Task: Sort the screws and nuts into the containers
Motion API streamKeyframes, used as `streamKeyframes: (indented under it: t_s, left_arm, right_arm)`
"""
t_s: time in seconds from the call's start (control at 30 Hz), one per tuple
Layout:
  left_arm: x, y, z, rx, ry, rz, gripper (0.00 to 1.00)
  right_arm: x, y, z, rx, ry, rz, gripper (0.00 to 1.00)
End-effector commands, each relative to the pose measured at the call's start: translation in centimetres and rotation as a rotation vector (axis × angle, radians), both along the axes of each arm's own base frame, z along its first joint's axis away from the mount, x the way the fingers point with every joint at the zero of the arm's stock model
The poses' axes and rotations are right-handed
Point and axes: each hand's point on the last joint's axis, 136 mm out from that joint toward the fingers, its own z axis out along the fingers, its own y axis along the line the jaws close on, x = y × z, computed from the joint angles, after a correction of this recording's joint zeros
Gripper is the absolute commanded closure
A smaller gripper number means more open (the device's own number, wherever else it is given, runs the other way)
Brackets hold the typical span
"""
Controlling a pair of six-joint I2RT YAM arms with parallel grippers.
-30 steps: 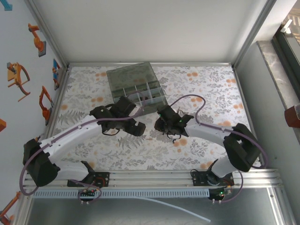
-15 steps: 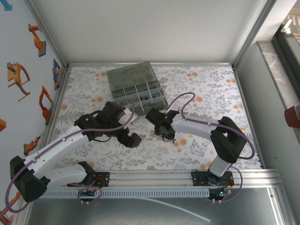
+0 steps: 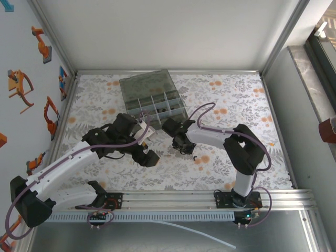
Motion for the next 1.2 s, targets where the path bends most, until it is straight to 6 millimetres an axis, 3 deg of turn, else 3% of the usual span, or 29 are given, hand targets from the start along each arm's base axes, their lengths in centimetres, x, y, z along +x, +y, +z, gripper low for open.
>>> streamKeyframes:
  t_s: [0.0, 0.27, 0.87, 1.17]
  left_arm:
    - [-0.3, -0.1, 0.6, -0.036, -0.015, -0.027, 0.03]
    - [-0.3, -0.5, 0.7, -0.066, 0.008, -0.036, 0.03]
    - [-0.4, -1.2, 1.1, -0.123, 0.054, -0.069, 0.03]
    - [1.3, -0.3, 0.4, -0.076, 0.018, 0.013, 0.03]
  right_arm:
    - [-0.2, 0.0, 0.0, -0.001, 0.022, -0.038, 0.64]
    - [-0.4, -0.2, -1.4, -0.018, 0.057, -0.078, 0.75]
    - [0.7, -2.8, -1.6, -0.024, 0.065, -0.131, 0.76]
    - [0.9, -2.6, -1.7, -0.026, 0.072, -0.089, 0.98]
